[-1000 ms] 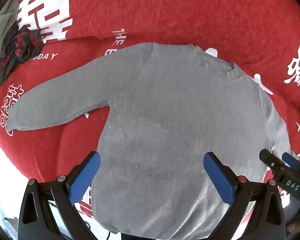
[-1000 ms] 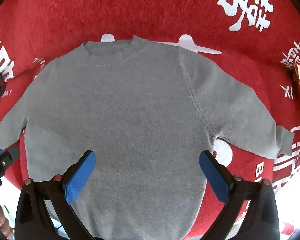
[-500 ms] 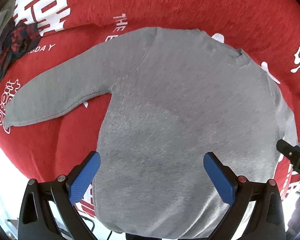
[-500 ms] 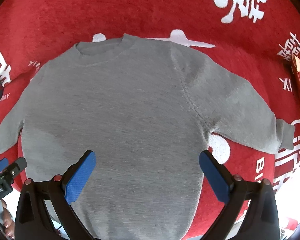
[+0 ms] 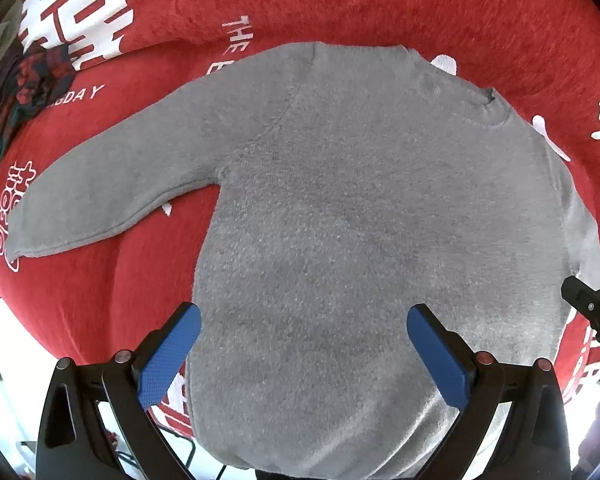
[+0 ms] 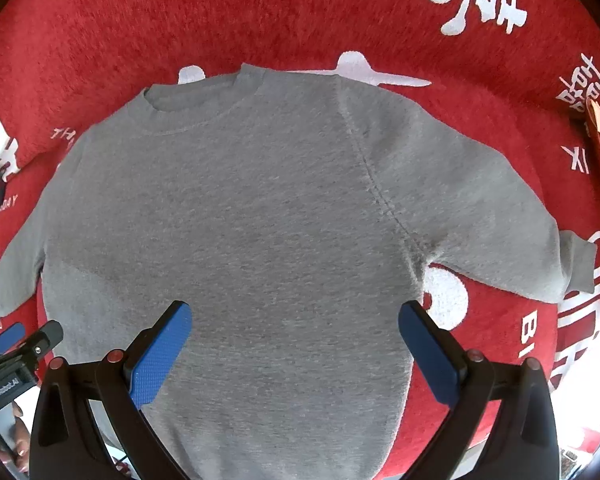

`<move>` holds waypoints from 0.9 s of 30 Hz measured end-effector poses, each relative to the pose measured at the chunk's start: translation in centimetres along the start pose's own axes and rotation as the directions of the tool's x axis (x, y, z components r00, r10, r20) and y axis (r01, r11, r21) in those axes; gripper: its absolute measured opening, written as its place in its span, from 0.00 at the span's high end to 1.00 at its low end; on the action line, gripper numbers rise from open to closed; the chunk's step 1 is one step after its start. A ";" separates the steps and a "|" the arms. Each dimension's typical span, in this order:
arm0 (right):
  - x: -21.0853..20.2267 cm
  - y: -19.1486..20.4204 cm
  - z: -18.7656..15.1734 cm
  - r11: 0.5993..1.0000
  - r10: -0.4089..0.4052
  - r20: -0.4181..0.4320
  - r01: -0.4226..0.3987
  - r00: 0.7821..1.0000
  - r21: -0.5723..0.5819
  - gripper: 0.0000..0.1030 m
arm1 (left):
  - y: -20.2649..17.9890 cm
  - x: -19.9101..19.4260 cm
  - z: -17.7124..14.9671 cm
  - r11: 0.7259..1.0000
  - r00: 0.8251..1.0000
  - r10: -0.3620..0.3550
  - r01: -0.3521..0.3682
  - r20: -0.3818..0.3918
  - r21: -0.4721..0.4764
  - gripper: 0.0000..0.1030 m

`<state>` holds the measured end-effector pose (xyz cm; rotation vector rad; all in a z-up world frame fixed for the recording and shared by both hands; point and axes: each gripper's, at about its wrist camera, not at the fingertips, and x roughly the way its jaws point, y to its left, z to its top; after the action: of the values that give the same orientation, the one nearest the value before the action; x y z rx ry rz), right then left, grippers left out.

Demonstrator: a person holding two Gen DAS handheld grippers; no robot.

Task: Fold small clothes

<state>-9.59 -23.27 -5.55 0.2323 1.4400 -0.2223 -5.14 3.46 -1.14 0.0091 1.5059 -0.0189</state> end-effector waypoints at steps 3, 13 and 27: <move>0.1 0.1 0.1 1.000 0.002 -0.003 -0.002 1.000 0.003 0.00 | 0.0 0.2 0.1 1.000 1.000 0.001 -0.001 -0.006 0.001 0.00; 0.3 0.6 0.0 1.000 0.005 -0.013 -0.004 1.000 0.011 0.00 | 0.3 0.4 0.6 1.000 1.000 0.006 -0.006 -0.011 0.009 0.00; 0.2 1.9 -0.6 1.000 0.008 -0.010 -0.008 1.000 0.002 0.00 | 1.1 0.4 0.3 1.000 1.000 -0.001 0.001 -0.004 0.006 0.00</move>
<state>-9.61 -21.32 -5.74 0.2410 1.4490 -0.2164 -4.75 4.56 -1.50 0.0139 1.5102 -0.0243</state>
